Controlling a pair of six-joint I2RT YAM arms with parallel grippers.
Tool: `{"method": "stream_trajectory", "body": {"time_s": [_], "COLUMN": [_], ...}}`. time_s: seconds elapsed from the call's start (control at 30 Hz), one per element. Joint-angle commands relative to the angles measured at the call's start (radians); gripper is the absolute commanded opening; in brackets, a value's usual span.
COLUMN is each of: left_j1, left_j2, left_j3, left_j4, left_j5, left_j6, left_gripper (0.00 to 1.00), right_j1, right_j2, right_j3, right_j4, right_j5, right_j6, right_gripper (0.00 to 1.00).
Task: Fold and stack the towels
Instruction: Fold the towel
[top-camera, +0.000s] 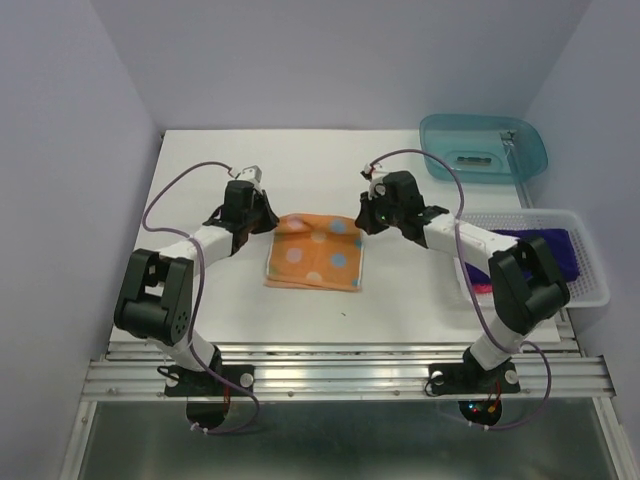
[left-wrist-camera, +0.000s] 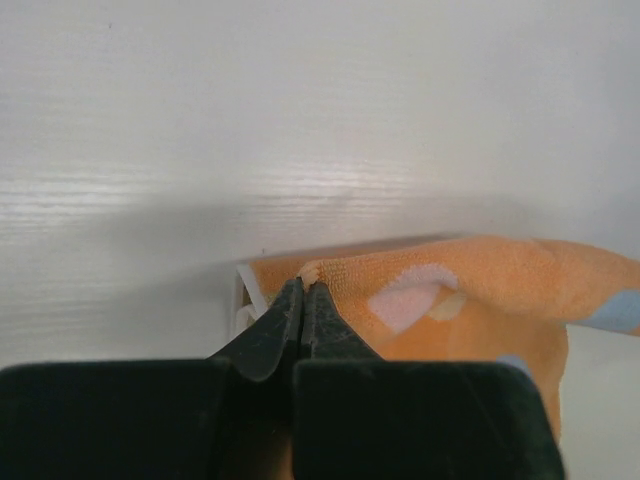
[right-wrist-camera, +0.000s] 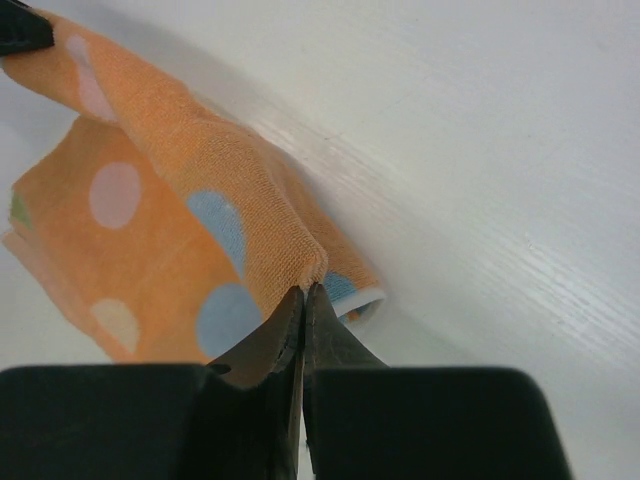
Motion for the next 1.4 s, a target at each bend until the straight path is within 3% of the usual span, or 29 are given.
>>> {"method": "stream_trajectory", "body": {"time_s": [0.0, 0.43, 0.87, 1.3, 1.37], "left_j1": [0.003, 0.001, -0.005, -0.006, -0.006], "left_j2": [-0.113, -0.343, -0.503, -0.471, -0.471], "left_j3": [-0.093, -0.369, -0.507, -0.538, -0.542], "left_j4": [0.102, 0.152, 0.16, 0.149, 0.136], "left_j5": [0.013, -0.028, 0.004, 0.024, 0.021], "left_j6": [-0.052, -0.147, -0.19, -0.207, -0.213], "left_gripper": [0.0, 0.0, 0.0, 0.01, 0.09], "right_j1": [0.031, 0.106, 0.16, 0.169, 0.174], "right_j2": [-0.1, -0.261, -0.318, -0.277, -0.272], "right_j3": [-0.075, -0.274, -0.371, -0.425, -0.432], "right_j4": [0.068, 0.097, 0.113, 0.159, 0.16], "right_j5": [-0.006, -0.01, 0.004, -0.01, -0.013], "right_j6": [0.034, 0.128, 0.181, 0.23, 0.243], "right_gripper": [0.01, 0.01, 0.01, 0.01, 0.01]}}
